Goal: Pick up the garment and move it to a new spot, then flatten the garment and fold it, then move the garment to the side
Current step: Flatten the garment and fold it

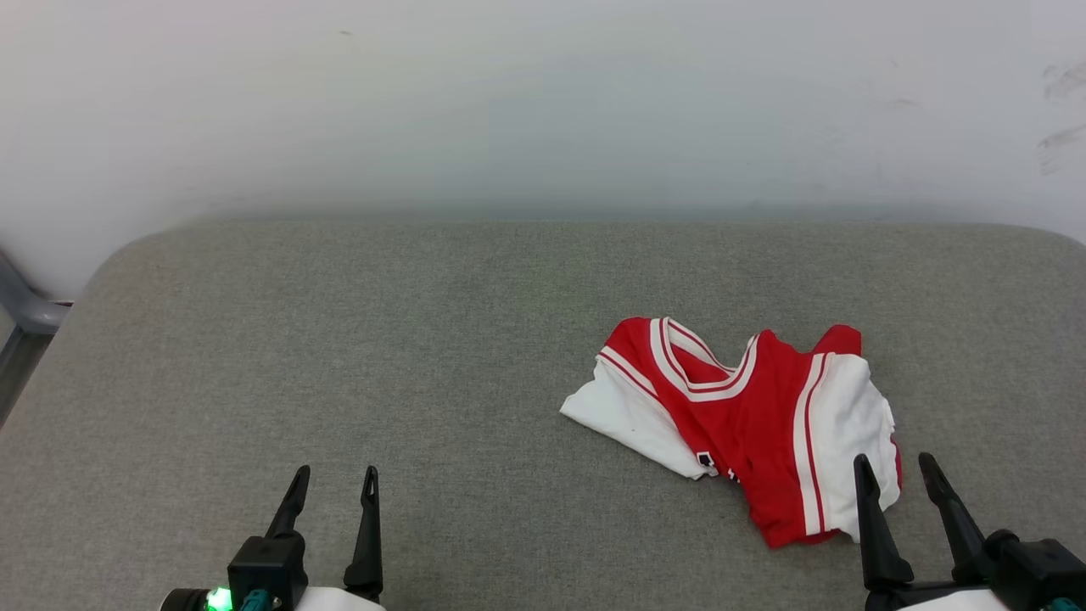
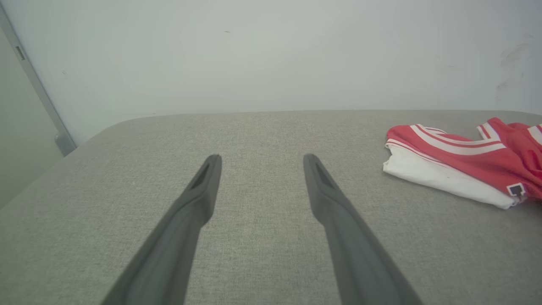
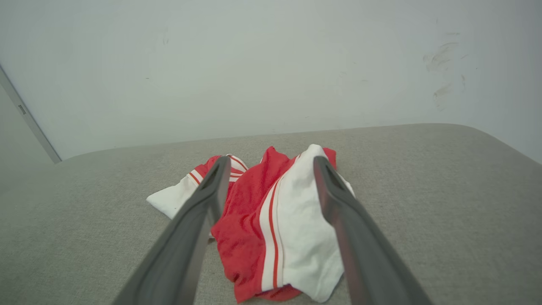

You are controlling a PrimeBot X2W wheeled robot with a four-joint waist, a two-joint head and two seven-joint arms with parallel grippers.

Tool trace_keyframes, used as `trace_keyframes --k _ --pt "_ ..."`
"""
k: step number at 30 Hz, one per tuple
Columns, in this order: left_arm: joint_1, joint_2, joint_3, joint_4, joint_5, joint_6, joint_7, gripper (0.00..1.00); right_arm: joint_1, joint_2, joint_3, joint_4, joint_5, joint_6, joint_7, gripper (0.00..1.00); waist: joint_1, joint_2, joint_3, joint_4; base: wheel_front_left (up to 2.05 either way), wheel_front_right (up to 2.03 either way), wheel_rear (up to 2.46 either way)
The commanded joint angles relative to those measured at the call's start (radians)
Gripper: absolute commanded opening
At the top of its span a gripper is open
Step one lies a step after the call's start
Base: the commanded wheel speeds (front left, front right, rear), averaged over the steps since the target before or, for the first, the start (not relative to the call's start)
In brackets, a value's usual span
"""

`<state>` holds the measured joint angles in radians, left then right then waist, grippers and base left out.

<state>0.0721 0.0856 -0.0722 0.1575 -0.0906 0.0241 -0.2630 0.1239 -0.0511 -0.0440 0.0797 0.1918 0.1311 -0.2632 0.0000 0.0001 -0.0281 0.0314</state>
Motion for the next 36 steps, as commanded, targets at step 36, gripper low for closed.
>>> trace_keyframes --k 36 --pt "-0.632 0.167 -0.248 0.252 -0.086 -0.153 0.09 1.0 -0.075 0.001 0.042 -0.035 -0.03 -0.001 -0.002 1.0 0.0 -0.0001 0.107 -0.115 0.0 0.0 0.0"
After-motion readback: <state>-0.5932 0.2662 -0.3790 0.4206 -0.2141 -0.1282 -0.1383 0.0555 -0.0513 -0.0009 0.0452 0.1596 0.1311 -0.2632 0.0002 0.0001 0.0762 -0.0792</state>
